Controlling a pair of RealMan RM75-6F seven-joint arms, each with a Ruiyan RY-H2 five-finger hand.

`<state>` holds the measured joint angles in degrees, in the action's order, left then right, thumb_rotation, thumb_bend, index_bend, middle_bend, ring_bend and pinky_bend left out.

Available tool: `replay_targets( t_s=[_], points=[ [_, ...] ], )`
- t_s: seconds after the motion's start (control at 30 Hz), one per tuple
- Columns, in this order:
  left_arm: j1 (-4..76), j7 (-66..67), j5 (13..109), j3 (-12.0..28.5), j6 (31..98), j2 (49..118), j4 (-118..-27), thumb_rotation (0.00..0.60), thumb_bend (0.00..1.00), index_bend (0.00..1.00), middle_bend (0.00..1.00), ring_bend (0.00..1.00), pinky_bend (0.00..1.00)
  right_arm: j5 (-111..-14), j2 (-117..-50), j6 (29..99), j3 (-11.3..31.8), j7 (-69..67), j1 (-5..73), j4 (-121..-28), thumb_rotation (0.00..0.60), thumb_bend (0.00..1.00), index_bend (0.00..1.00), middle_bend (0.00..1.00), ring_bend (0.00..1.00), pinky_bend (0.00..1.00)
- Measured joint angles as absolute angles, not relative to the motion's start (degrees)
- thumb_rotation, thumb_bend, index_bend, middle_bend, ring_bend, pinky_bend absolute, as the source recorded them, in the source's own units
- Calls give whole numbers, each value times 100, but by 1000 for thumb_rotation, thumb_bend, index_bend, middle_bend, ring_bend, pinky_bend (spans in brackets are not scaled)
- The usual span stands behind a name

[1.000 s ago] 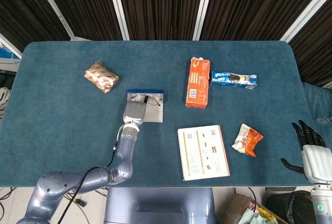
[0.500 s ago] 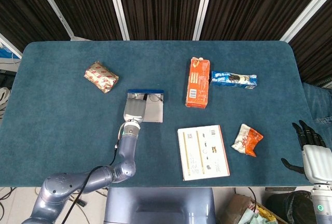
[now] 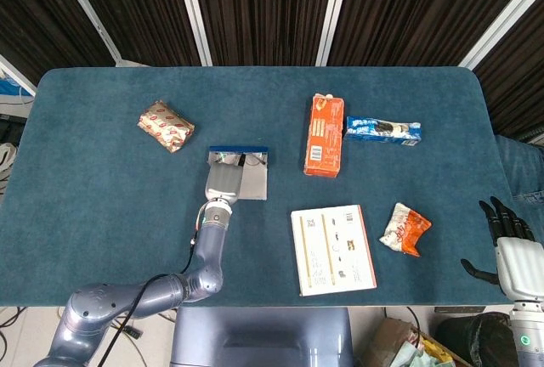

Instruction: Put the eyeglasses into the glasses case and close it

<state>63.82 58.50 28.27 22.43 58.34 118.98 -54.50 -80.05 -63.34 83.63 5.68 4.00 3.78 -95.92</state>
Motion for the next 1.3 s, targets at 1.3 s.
replay_targets(
  t_s=[1.3],
  points=[
    [4984, 5344, 4737, 741, 6957, 10177, -8194, 600, 158, 147, 275, 200, 340, -7971, -6306, 8323, 565, 344, 375, -9640, 600, 239, 61, 28, 104, 161]
  ],
)
